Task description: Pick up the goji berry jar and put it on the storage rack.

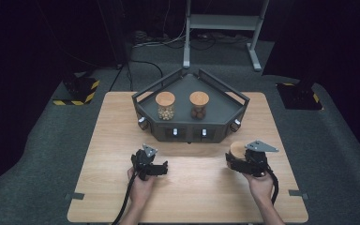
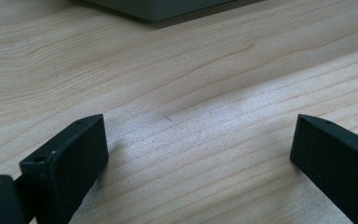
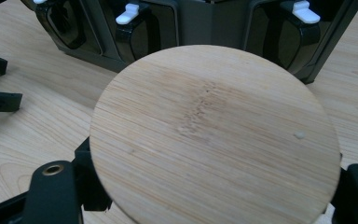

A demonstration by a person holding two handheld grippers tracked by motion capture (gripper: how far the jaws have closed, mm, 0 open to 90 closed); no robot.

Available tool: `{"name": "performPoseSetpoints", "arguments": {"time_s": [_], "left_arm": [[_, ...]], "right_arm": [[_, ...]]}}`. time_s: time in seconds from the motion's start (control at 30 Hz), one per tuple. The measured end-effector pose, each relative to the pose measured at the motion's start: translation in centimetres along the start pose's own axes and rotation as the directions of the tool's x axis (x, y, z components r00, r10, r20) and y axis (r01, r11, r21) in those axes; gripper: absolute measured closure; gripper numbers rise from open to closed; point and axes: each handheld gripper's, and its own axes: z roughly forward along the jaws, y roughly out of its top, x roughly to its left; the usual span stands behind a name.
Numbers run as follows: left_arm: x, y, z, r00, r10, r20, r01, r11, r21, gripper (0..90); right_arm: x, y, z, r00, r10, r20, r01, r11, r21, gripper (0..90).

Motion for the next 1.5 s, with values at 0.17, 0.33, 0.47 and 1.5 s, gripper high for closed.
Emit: {"name": "performPoseSetpoints", "arguments": {"time_s": [0.17,0.33,0.47,1.5], "left_arm": [[0.0,0.0,0.0,1.0,0.0,0.0,0.0,1.0,0.0,4.3],[0.0,0.0,0.0,1.0,0.0,0.0,0.0,1.0,0.0,4.3],[0.0,0.0,0.0,1.0,0.0,0.0,0.0,1.0,0.0,4.3],[0.0,0.0,0.0,1.0,0.0,0.001,0.0,1.0,0.0,4.2]], "right_arm": [[0.1,0.3,0.0,1.0,-0.006,-0.005,0.006,1.0,0.005,25.8],[0.2,0.6,-0.1,0.9999,-0.009,-0.005,0.009,1.0,0.002,25.8],[0.4,0.8,-0.1,0.9999,-0.008,-0.008,0.008,1.0,-0.001,25.7],[1.4,2.2,0.2,0.999,-0.02,-0.039,0.02,1.0,0.003,25.8]]}}
